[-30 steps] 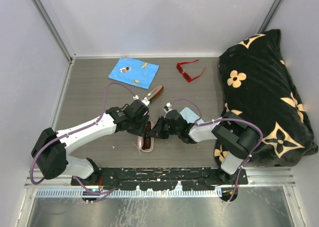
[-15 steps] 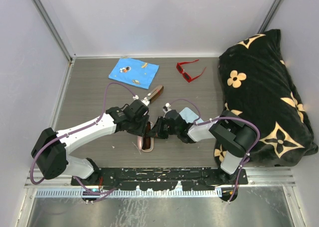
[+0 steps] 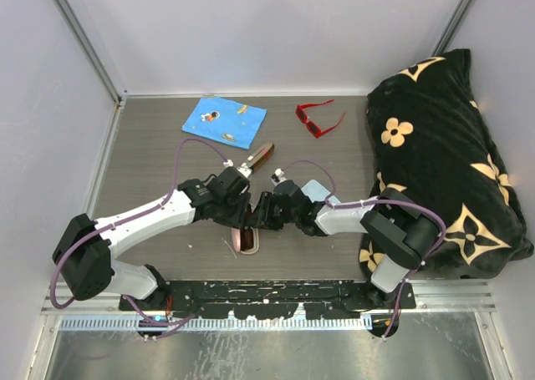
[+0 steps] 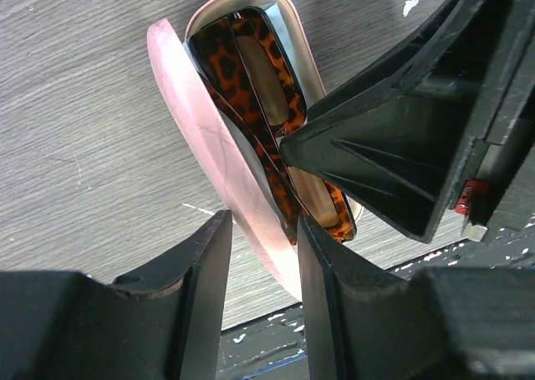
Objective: Organize the sunglasses
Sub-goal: Place the sunglasses in the sunglasses case.
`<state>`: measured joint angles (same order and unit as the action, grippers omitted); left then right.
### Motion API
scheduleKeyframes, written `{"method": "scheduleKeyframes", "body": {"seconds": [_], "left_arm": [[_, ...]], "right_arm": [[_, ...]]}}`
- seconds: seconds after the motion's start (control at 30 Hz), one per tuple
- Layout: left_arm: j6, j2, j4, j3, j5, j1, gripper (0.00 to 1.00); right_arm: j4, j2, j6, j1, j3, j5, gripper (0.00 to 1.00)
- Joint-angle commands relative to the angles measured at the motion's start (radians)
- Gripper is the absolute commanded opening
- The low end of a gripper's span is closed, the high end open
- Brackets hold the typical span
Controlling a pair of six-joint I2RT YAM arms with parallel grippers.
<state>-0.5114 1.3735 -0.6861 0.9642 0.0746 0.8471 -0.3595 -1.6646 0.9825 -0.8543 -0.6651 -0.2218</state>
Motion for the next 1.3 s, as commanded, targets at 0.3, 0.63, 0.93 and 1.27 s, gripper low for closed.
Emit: {"method": "scheduleKeyframes", "body": {"seconds": [0.3,0.63,0.93,1.27], "left_arm": [[-0.003,-0.037,0.011,0.005,0.014,0.004,0.39],[-0.004,-0.037,0.016,0.006,0.005,0.003,0.39],[-0.013,-0.037,0.039,0.002,-0.019,0.004,0.45],[-0.009,-0.045,0.041,0.014,-0.029,0.004,0.46]], "right_arm": [[0.170,0.109,-0.098,-0.003,-0.057,0.109,0.40],[0.173,0.092,-0.111,-0.003,-0.055,0.113,0.35],[0.168,0.117,-0.106,-0.003,-0.031,0.141,0.16],[0.211,0.169,-0.099,-0.002,-0.008,0.244,0.07]]}}
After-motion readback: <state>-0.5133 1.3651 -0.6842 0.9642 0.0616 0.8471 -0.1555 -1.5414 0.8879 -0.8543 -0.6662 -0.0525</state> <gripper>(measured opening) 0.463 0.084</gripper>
